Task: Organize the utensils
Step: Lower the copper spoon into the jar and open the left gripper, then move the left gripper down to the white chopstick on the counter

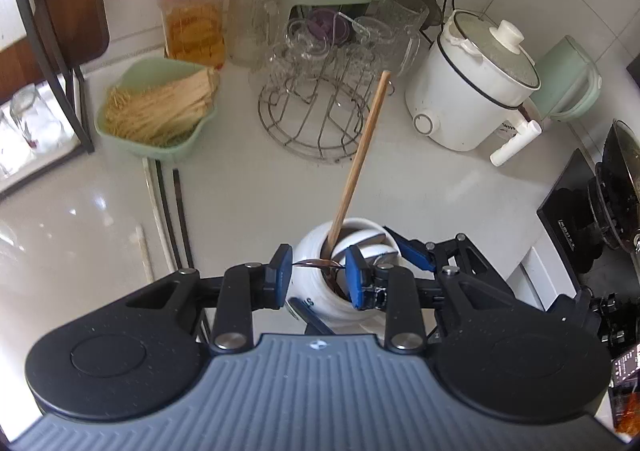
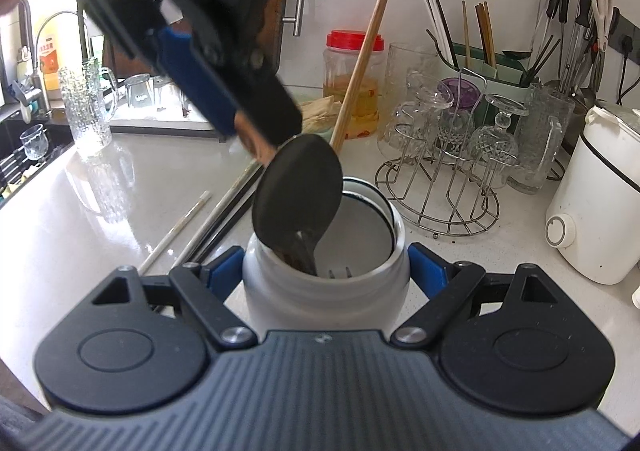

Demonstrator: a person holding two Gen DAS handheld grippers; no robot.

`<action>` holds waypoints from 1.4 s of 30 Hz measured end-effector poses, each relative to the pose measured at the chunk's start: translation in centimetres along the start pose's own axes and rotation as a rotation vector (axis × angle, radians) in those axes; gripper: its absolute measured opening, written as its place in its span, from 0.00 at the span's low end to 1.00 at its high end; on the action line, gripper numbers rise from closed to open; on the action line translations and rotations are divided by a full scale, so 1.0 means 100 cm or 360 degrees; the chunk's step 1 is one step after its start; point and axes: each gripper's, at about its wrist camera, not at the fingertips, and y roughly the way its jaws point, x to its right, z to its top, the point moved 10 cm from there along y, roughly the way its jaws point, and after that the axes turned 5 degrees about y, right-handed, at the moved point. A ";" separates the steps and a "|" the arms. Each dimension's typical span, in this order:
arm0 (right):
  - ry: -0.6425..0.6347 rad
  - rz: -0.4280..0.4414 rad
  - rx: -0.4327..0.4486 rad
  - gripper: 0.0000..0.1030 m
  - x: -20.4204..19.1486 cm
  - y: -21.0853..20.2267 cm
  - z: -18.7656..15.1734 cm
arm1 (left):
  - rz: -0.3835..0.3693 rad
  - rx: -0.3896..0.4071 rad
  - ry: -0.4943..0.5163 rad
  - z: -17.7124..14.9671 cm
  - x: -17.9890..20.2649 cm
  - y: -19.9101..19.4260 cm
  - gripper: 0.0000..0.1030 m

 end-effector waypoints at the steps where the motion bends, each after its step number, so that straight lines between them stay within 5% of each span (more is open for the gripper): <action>1: -0.0002 0.0000 -0.0001 0.87 0.000 0.000 0.000 | -0.0001 -0.0001 -0.0003 -0.001 -0.001 0.001 0.32; 22: 0.0002 -0.0014 -0.0029 0.87 -0.001 0.002 0.002 | 0.0078 0.0204 -0.0039 -0.002 -0.016 -0.043 0.44; 33: 0.0005 -0.0034 -0.0089 0.87 -0.001 0.004 0.004 | 0.0208 0.0269 -0.0265 -0.036 -0.084 -0.055 0.44; 42: 0.0018 -0.0070 -0.0165 0.87 -0.002 0.006 0.004 | 0.0277 0.0210 -0.0442 -0.084 -0.142 -0.028 0.44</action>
